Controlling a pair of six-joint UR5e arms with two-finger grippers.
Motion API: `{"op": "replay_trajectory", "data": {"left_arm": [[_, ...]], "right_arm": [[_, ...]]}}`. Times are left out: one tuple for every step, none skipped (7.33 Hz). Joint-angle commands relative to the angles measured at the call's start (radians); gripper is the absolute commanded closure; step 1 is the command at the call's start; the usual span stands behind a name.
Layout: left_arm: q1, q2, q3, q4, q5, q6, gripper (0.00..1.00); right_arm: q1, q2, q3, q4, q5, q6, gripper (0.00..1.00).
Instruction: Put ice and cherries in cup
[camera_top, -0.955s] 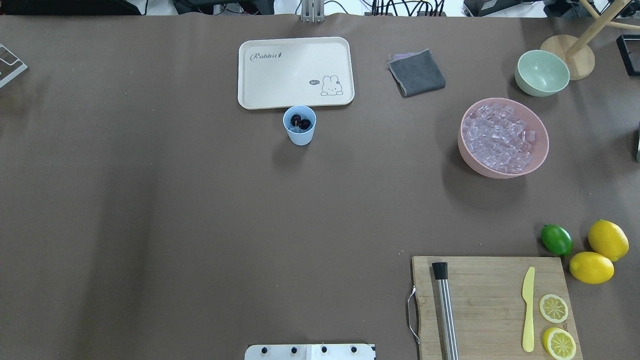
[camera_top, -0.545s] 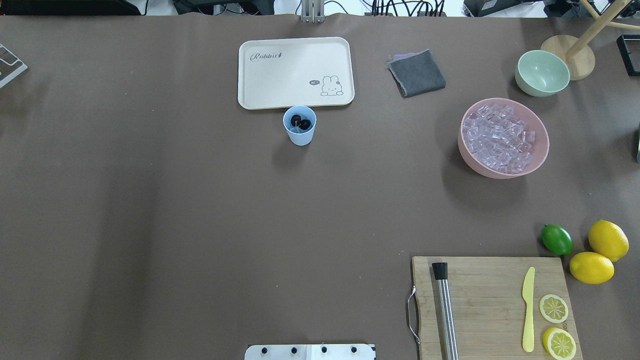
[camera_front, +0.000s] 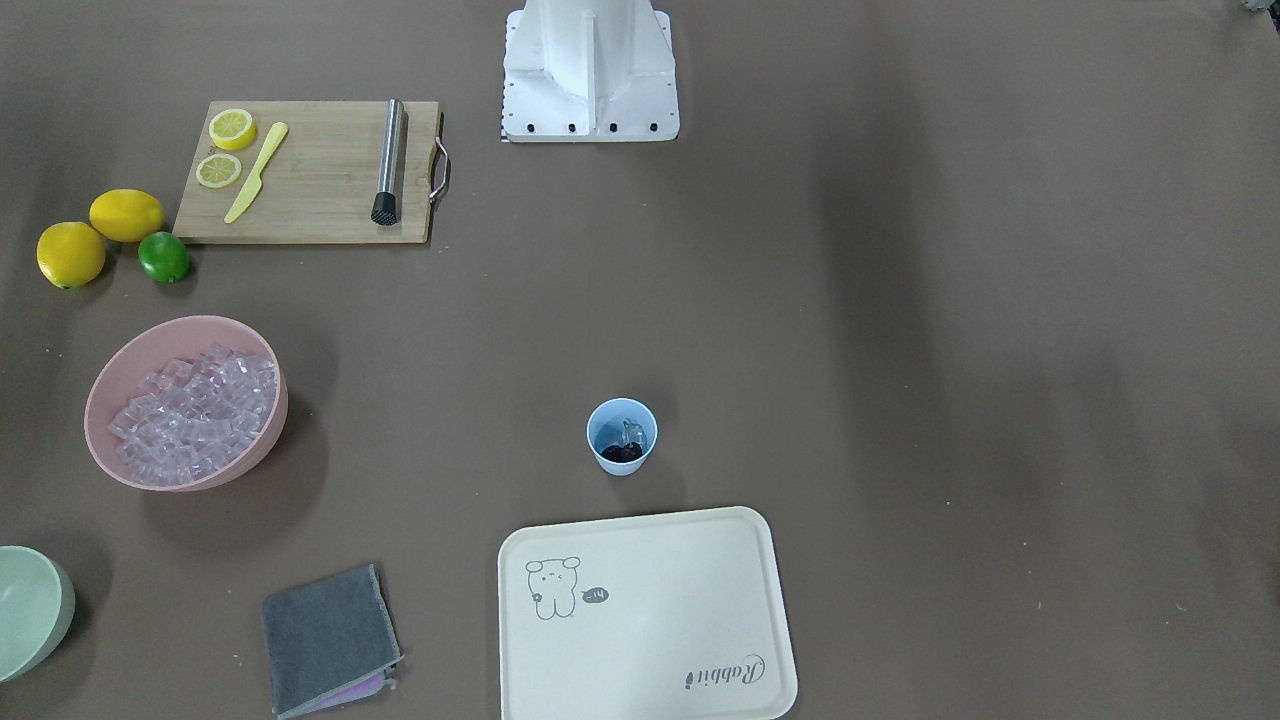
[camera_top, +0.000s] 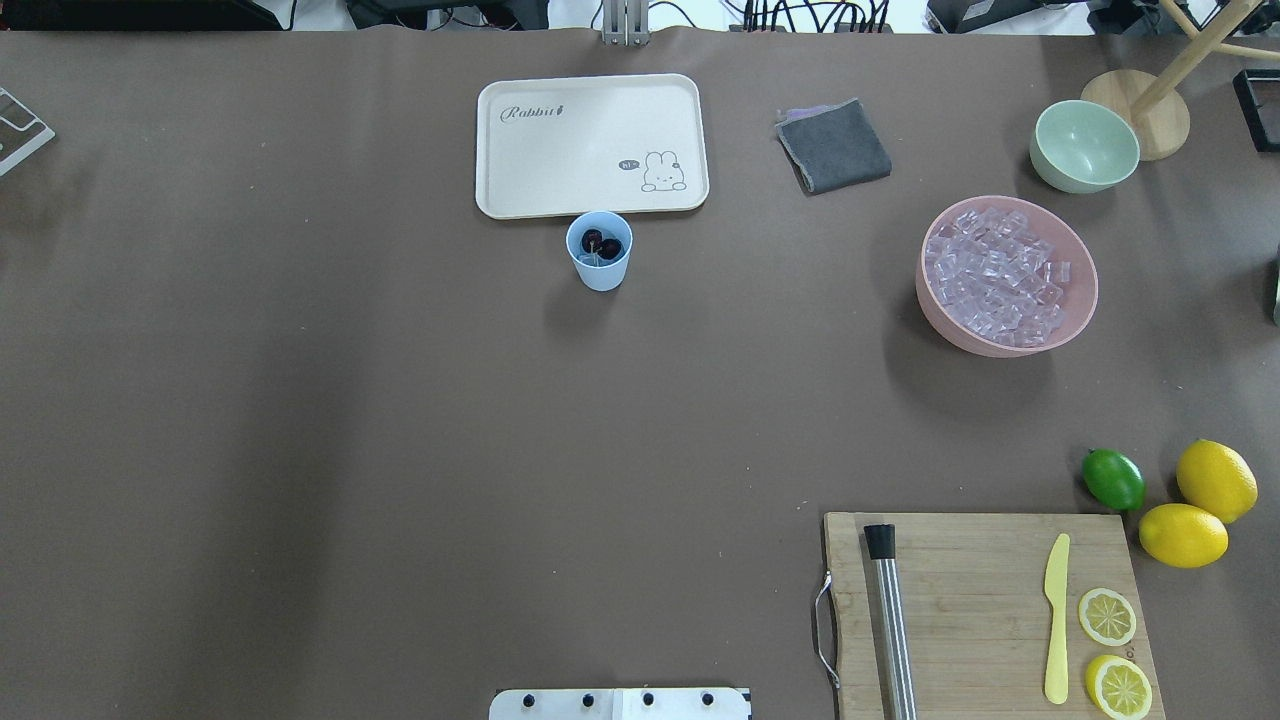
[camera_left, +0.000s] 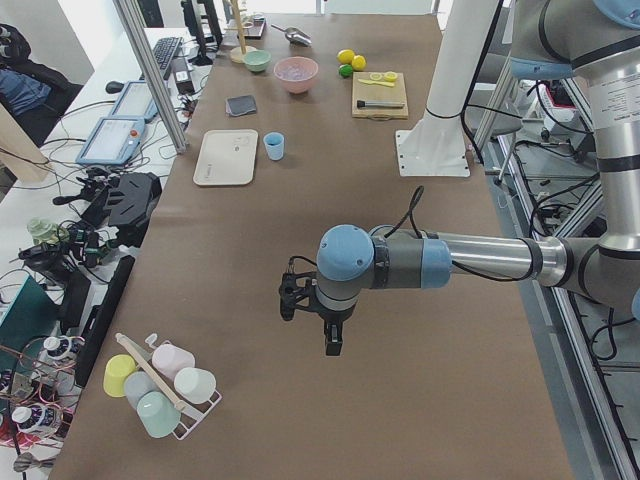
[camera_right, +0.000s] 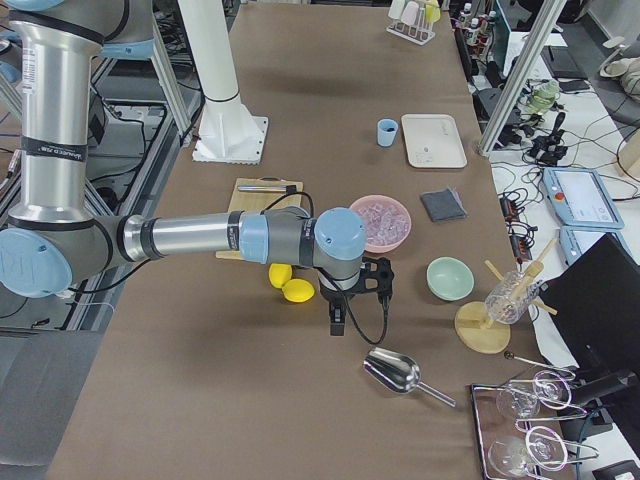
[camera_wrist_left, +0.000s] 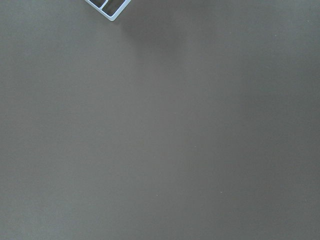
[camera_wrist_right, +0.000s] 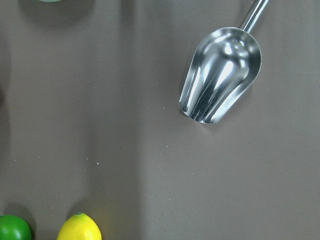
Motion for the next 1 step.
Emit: {"op": "replay_trajectory", "data": {"left_arm": [[-0.002, -0.001, 0.013, 0.005, 0.004, 0.003, 0.02]], "right_arm": [[-0.001, 0.000, -0.001, 0.000, -0.003, 0.000, 0.00]]}}
